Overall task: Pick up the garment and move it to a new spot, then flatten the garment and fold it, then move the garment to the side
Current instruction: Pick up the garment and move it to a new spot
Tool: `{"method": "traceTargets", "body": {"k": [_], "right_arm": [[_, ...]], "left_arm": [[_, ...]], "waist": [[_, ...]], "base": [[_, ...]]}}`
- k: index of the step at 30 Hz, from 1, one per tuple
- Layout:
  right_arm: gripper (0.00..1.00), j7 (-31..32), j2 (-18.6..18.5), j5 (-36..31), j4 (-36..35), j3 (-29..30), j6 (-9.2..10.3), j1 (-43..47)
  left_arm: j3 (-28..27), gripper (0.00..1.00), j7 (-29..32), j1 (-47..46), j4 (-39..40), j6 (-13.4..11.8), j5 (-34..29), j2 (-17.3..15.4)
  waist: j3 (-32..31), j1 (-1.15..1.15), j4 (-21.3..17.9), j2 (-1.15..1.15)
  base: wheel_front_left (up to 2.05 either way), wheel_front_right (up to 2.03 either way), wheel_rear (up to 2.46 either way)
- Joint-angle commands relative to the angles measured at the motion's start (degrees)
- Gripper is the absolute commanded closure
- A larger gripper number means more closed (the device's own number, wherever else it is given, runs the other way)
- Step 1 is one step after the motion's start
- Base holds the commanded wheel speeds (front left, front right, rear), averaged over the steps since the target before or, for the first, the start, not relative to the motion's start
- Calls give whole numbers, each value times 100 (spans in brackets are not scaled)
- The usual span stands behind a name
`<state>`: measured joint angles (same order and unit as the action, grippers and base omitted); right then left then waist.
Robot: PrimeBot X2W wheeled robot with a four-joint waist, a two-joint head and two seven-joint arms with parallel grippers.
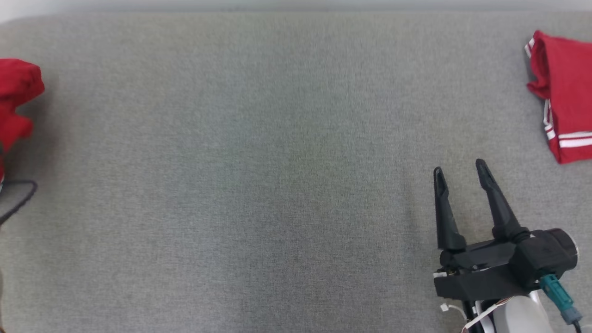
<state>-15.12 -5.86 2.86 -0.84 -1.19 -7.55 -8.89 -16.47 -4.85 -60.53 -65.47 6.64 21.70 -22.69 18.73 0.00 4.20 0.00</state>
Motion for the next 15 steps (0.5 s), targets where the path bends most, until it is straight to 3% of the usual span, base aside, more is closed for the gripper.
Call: {"method": "traceTargets", "body": {"k": [1,8,15], "right_arm": [[0,-1,66,29,53,-43,15,102],[0,0,156,135,201,-53,15,200],[0,0,248,257,331,-69,15,277]], "left_arm": [[94,100,-162,-140,150,46,0,0],[715,100,-480,-461,893,79,53,105],[1736,100,-397,-371,2242,82,369,60]], "waist": [[-321,0,48,0],[-679,0,-58,0],[-912,0,-442,0]], "base": [[0,0,0],[0,0,0],[0,0,0]]}}
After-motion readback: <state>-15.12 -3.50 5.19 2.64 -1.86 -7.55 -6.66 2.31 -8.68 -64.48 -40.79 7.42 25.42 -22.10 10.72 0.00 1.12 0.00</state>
